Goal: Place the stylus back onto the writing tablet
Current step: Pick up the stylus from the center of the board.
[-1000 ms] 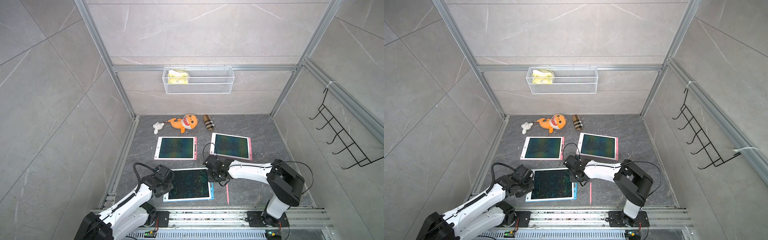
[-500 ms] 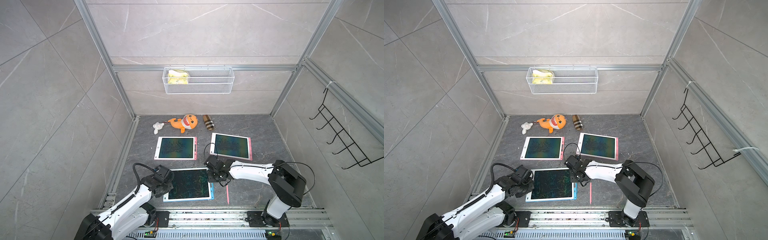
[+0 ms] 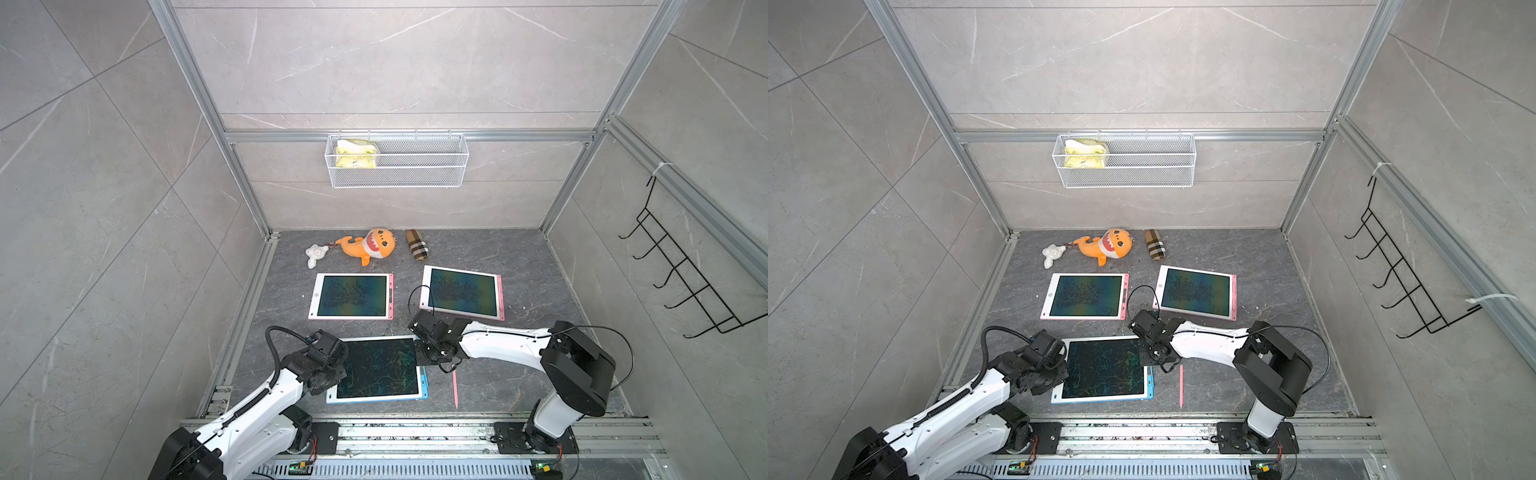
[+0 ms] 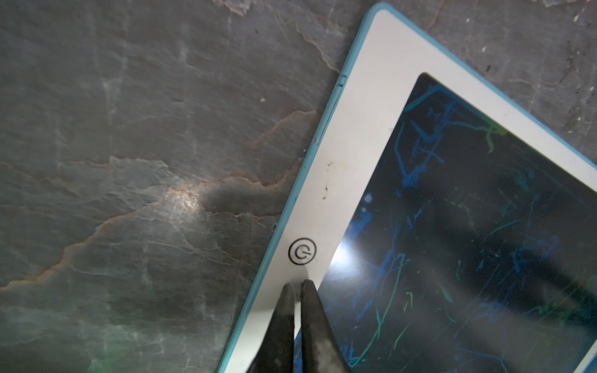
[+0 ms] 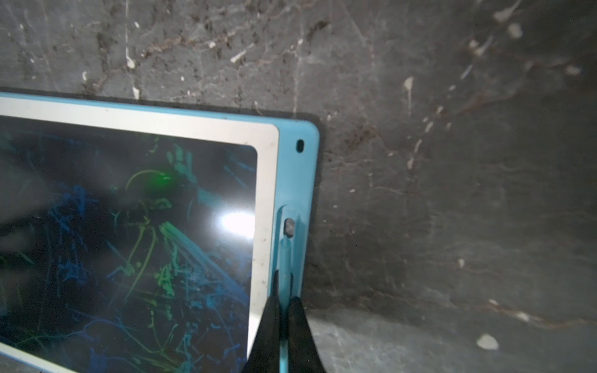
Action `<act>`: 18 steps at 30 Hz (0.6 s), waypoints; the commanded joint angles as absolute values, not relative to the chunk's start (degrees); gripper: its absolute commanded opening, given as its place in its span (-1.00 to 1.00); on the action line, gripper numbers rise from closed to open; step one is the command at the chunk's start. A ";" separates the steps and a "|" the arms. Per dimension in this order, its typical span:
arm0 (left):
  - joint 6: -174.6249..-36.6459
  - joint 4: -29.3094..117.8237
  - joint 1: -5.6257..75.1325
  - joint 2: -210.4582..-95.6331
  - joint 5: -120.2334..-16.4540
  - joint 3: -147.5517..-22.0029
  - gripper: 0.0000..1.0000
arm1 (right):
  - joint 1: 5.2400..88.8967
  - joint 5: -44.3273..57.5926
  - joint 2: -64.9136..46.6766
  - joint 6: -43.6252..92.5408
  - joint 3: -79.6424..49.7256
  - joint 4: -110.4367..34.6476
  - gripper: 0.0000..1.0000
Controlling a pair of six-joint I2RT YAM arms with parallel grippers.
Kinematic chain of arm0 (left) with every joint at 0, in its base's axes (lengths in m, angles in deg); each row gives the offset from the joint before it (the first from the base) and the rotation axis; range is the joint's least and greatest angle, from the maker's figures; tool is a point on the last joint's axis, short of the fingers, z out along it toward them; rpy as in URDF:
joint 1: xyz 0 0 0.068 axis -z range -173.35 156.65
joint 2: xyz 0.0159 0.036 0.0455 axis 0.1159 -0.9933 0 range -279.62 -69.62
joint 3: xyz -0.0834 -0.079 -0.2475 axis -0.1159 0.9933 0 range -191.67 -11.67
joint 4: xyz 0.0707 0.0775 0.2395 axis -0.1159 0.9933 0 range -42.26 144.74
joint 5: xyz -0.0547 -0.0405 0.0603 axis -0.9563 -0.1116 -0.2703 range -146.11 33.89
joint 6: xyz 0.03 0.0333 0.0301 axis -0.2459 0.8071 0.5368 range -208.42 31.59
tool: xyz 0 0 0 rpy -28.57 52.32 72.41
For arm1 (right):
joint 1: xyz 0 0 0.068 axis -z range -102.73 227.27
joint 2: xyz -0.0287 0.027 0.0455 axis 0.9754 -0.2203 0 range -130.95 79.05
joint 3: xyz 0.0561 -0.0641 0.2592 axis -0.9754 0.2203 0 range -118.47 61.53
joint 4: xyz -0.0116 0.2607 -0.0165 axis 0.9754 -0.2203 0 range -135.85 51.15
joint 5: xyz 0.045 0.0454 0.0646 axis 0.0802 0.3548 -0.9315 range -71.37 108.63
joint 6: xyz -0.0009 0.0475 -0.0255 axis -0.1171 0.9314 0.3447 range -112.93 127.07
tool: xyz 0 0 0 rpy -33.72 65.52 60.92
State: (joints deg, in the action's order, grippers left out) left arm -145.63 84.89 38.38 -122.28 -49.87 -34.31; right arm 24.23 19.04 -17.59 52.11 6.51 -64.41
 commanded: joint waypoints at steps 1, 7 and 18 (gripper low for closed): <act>-145.85 85.75 38.10 -122.88 -50.94 -32.01 -0.78 | 24.05 19.09 -15.80 52.92 6.28 -65.11 -1.00; -145.87 85.55 38.09 -123.05 -50.92 -31.88 -0.78 | 24.05 19.67 -14.34 56.64 8.96 -62.94 -1.00; -145.76 85.05 38.06 -123.14 -51.11 -31.71 -0.78 | 24.06 20.30 -13.41 59.12 11.19 -60.57 -1.00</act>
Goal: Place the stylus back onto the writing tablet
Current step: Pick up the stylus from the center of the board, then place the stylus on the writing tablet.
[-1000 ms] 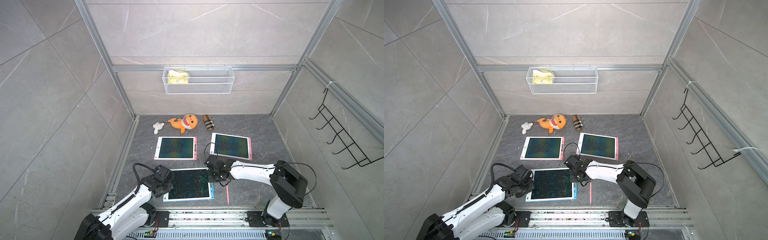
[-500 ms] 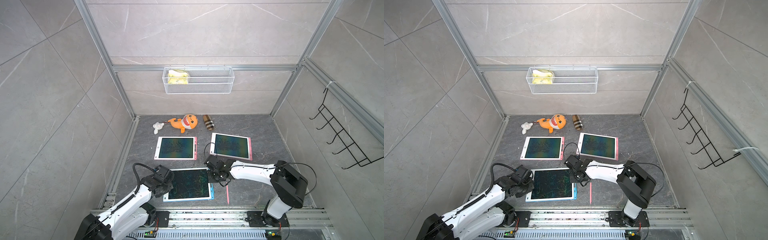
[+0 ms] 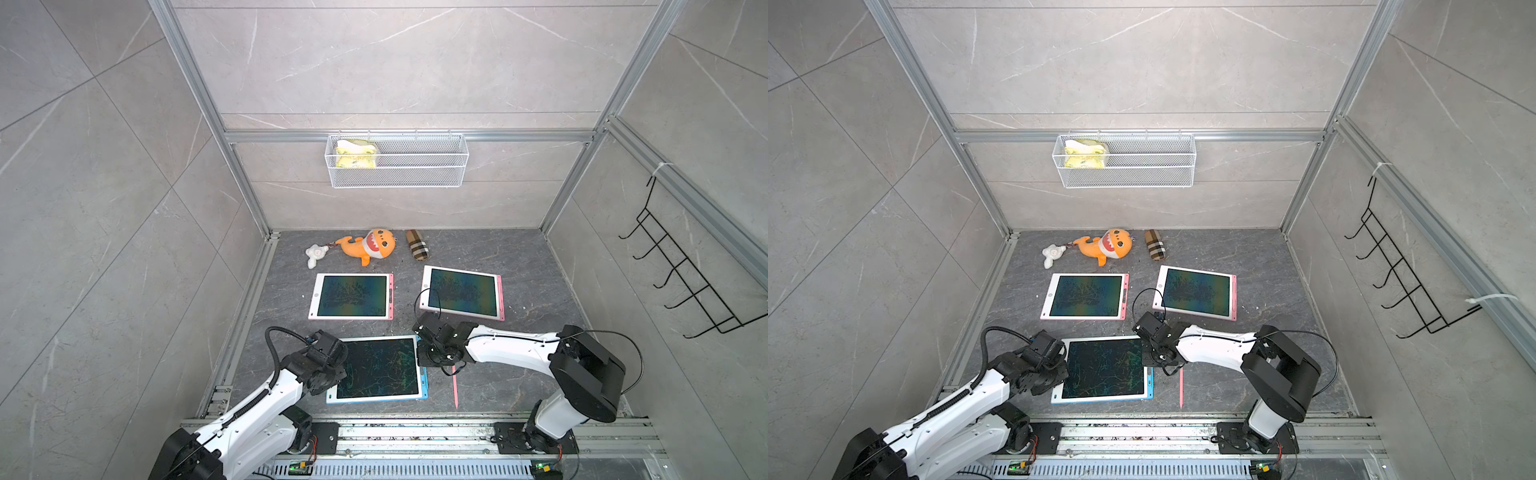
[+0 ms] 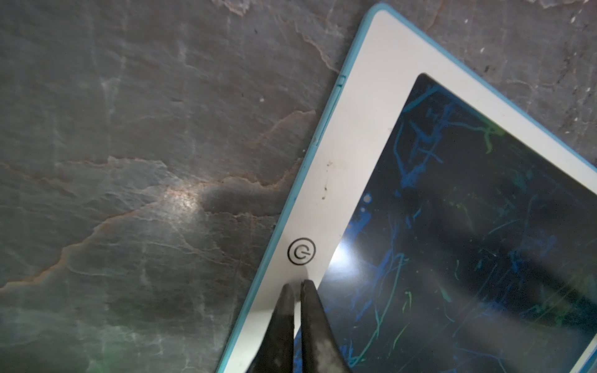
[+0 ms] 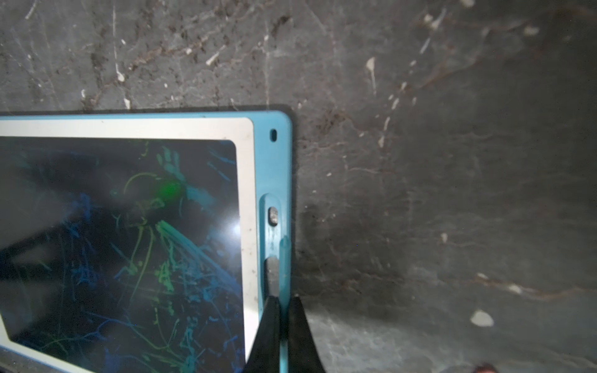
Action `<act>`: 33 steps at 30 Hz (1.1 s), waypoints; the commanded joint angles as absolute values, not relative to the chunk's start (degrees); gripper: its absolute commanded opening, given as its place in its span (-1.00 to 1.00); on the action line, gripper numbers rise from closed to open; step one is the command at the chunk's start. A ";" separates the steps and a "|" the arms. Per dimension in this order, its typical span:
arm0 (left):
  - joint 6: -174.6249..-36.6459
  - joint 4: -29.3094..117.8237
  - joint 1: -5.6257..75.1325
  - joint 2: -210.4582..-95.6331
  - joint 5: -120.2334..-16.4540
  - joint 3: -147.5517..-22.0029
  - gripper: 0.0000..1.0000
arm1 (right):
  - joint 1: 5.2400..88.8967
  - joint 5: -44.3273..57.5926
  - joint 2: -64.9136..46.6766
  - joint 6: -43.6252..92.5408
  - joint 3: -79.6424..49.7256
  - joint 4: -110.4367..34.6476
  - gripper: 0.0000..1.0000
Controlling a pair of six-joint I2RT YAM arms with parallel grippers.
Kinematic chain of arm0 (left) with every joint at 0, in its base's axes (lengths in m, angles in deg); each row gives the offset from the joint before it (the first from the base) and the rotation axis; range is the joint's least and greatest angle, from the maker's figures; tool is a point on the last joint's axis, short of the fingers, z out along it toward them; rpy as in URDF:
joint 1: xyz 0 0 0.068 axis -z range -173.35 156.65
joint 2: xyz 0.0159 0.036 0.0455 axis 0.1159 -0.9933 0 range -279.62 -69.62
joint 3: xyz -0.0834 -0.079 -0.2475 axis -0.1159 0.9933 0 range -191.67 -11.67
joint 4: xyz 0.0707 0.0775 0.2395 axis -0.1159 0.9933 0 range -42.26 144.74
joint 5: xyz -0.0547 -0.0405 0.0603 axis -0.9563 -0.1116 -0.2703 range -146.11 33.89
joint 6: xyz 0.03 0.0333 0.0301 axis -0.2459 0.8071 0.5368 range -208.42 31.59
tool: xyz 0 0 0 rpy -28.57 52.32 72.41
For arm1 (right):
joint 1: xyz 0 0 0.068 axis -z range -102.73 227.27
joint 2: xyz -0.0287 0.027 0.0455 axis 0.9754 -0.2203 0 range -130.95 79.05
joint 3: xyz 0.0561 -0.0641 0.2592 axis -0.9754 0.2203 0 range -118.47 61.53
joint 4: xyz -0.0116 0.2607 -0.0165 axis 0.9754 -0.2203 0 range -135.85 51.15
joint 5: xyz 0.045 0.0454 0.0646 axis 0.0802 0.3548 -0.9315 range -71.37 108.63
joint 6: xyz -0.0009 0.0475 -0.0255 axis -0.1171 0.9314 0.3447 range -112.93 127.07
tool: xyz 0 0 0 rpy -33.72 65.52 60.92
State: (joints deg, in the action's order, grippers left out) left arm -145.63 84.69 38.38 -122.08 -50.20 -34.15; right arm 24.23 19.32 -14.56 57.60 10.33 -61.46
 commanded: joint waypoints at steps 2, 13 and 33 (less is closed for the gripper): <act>-145.72 84.99 38.11 -123.20 -51.23 -31.61 -0.78 | 24.08 20.15 -13.42 59.19 11.41 -59.88 -1.00; -145.63 84.57 38.09 -122.91 -51.54 -31.23 -0.78 | 24.04 19.85 -15.64 58.34 10.38 -58.50 -1.00; -145.32 84.26 38.11 -123.41 -51.77 -31.27 -0.78 | 24.05 24.07 -17.36 55.71 9.51 -57.19 -1.00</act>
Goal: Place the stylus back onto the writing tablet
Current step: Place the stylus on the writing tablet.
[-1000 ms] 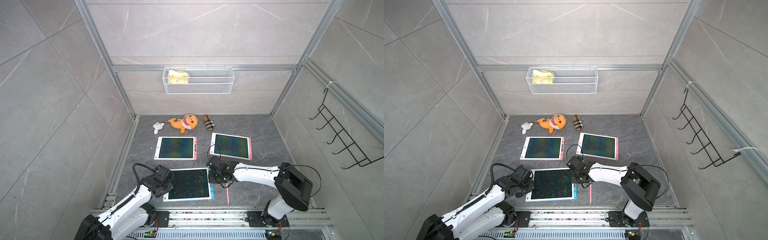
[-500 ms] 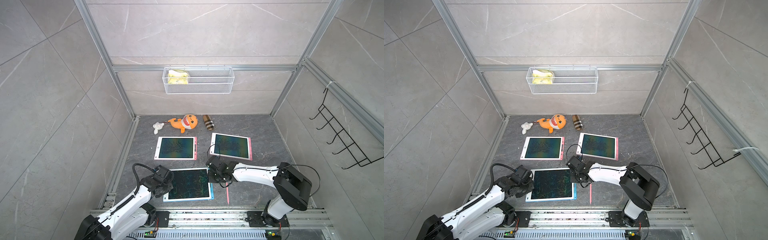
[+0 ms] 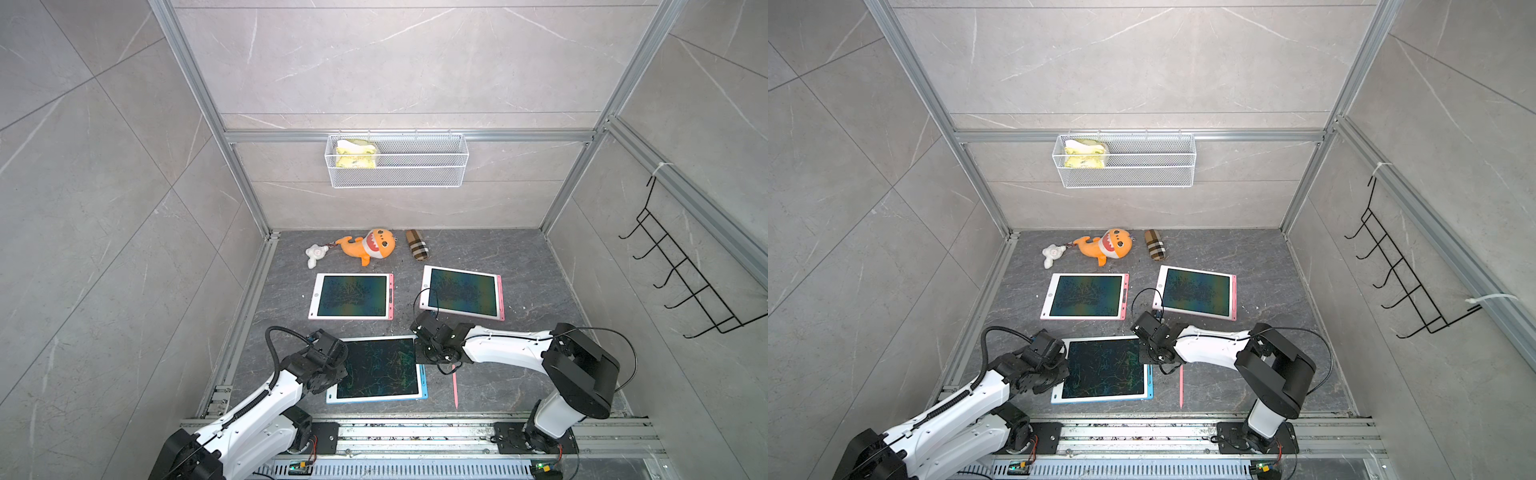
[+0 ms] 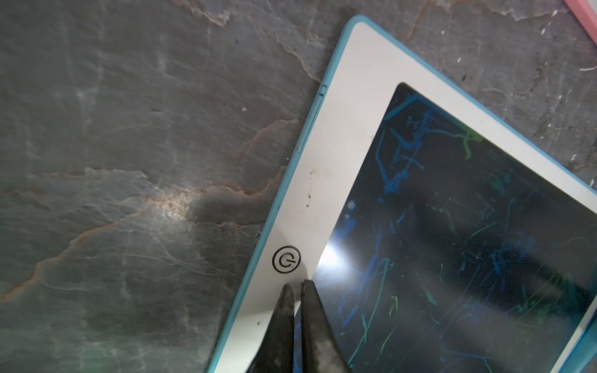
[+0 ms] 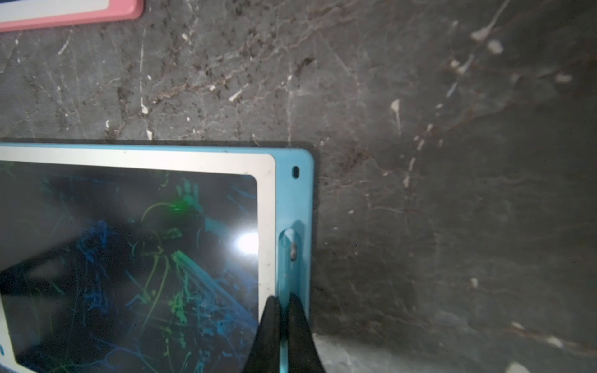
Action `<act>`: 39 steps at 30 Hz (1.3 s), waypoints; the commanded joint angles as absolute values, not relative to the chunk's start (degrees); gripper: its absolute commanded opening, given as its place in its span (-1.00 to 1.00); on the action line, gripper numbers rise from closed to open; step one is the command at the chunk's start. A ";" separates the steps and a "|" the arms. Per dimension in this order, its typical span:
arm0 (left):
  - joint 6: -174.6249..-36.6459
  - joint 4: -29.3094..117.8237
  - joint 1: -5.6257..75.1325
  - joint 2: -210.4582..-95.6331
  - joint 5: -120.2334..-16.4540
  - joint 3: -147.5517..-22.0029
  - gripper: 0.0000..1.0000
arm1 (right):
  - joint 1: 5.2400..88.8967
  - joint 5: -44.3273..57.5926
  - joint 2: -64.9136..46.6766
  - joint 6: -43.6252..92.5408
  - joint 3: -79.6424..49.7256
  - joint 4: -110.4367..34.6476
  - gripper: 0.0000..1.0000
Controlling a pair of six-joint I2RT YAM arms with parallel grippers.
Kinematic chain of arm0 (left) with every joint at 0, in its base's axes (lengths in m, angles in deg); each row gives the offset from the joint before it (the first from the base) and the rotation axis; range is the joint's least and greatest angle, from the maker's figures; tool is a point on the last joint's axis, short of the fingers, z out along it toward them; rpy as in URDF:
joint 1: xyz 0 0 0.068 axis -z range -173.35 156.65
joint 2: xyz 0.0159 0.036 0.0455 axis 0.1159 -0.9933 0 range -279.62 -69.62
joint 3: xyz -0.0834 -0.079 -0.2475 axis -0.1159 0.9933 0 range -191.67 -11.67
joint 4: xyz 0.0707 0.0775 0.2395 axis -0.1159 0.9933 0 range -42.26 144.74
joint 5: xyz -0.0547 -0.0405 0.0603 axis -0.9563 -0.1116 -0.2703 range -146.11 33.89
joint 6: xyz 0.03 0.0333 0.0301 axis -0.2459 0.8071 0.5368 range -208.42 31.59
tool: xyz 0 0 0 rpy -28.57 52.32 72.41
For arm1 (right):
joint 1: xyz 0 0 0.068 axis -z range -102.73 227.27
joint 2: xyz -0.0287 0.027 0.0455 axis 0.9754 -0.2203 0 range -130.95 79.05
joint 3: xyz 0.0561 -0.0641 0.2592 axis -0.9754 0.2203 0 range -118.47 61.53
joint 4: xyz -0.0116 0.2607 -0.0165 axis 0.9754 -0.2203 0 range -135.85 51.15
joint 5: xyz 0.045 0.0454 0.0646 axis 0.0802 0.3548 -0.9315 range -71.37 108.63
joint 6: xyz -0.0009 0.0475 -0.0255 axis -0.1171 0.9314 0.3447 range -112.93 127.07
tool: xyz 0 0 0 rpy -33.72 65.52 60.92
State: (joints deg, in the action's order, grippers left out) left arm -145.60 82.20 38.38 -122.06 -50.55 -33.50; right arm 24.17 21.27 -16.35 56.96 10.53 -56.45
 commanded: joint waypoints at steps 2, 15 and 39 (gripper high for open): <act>-145.37 84.30 38.07 -123.38 -51.72 -31.27 -0.78 | 24.08 24.56 -17.37 55.56 9.25 -57.56 -1.00; -145.59 84.63 38.06 -122.71 -51.99 -30.73 -0.78 | 24.02 24.38 -19.60 54.98 8.57 -56.99 -1.00; -145.88 84.74 38.05 -121.96 -51.99 -30.48 -0.77 | 24.09 25.54 -16.78 55.50 9.94 -58.52 -0.44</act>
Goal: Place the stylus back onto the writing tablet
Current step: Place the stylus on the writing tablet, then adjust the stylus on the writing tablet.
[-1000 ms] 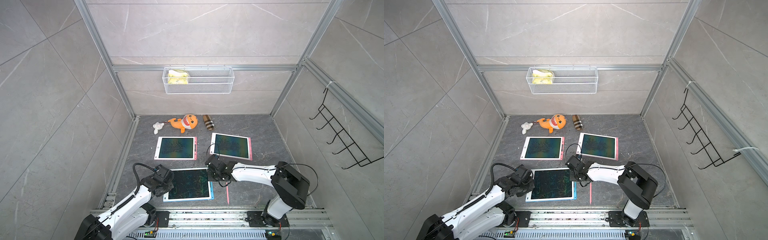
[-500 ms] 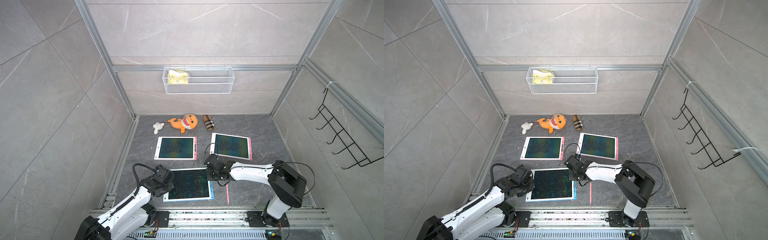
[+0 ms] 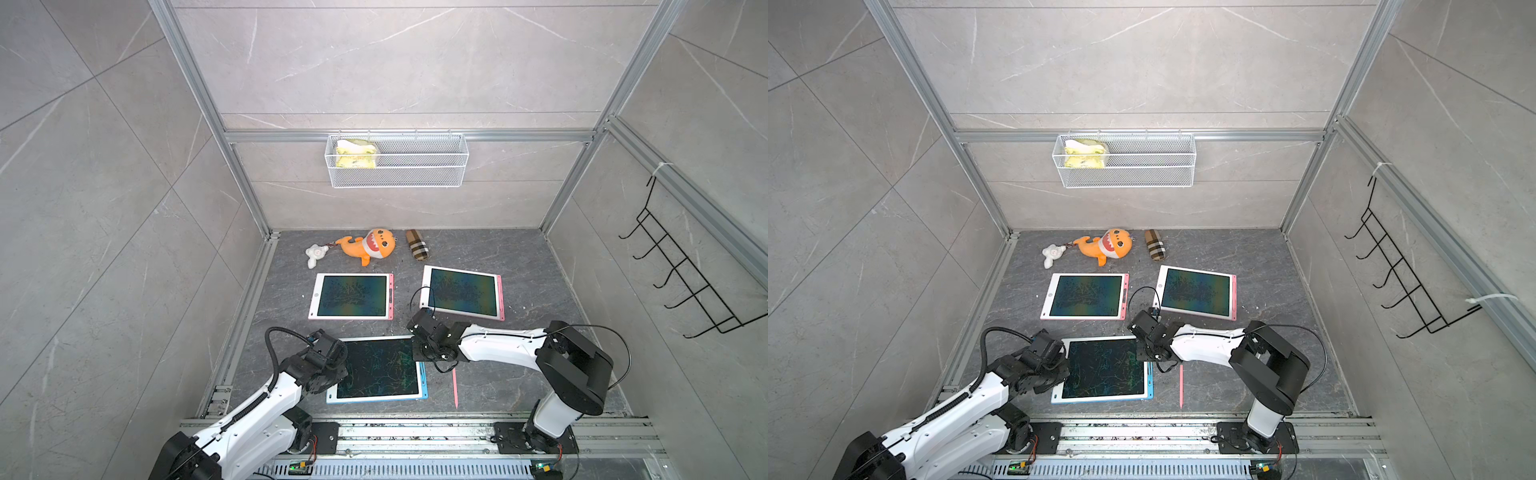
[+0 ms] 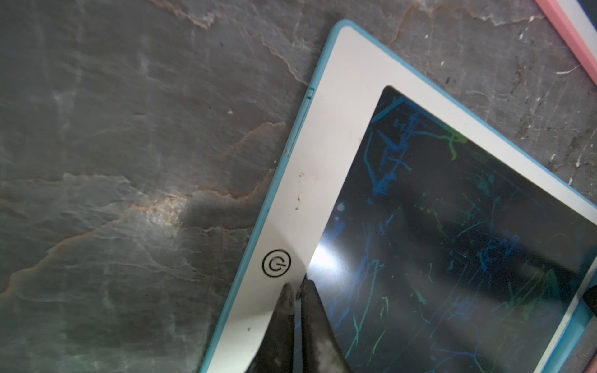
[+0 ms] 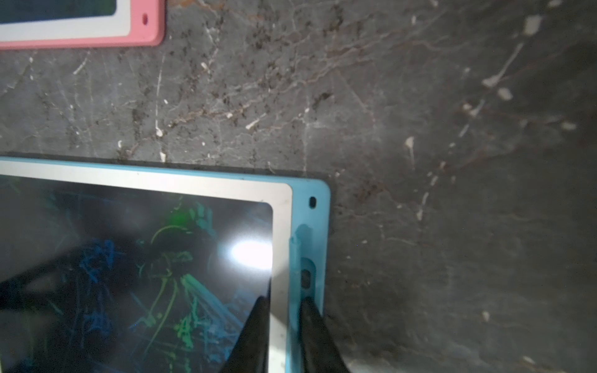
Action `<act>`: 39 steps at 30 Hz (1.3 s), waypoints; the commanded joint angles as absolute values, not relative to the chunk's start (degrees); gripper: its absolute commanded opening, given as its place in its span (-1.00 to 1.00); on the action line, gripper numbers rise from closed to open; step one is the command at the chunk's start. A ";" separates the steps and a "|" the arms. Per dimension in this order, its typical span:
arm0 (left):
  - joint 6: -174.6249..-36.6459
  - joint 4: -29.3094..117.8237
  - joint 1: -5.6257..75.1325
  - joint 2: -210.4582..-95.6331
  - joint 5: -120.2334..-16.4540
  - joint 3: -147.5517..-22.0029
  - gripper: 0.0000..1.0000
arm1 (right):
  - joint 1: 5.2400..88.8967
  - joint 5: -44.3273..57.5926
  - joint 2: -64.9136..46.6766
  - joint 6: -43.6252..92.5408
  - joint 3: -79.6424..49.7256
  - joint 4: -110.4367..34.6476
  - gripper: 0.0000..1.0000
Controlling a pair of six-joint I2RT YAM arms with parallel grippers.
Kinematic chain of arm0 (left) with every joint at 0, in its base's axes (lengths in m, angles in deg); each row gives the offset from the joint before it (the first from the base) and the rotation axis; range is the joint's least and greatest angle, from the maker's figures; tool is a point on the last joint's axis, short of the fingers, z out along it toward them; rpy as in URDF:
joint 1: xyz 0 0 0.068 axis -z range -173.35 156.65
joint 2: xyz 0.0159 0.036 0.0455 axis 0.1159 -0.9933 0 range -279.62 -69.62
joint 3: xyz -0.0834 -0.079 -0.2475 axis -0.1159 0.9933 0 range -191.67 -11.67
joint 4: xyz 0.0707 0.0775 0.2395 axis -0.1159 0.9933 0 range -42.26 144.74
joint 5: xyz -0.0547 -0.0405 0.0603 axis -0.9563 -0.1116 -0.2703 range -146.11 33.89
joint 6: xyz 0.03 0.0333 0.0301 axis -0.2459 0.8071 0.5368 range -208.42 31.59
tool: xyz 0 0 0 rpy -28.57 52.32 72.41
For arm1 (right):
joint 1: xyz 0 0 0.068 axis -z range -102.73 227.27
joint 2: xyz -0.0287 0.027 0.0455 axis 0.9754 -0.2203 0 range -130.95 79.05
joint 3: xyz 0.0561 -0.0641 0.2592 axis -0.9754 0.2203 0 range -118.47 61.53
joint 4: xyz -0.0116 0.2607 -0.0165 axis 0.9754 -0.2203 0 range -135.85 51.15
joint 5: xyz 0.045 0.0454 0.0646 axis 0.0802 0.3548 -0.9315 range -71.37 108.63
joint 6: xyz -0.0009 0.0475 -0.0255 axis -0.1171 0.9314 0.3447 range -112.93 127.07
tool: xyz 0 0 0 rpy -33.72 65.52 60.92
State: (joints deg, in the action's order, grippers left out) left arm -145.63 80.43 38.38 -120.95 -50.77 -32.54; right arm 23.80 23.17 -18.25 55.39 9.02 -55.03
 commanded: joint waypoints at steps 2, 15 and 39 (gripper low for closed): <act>-145.87 84.69 38.11 -121.99 -51.98 -30.48 -0.77 | 24.04 25.54 -16.28 55.41 9.74 -58.91 -0.39; -146.01 85.00 38.04 -121.64 -51.92 -30.58 -0.77 | 24.07 26.34 -13.13 54.62 8.41 -61.79 -0.47; -146.09 85.72 38.05 -120.50 -51.91 -30.47 -0.78 | 31.47 18.34 -24.48 45.01 -3.36 -64.95 -0.86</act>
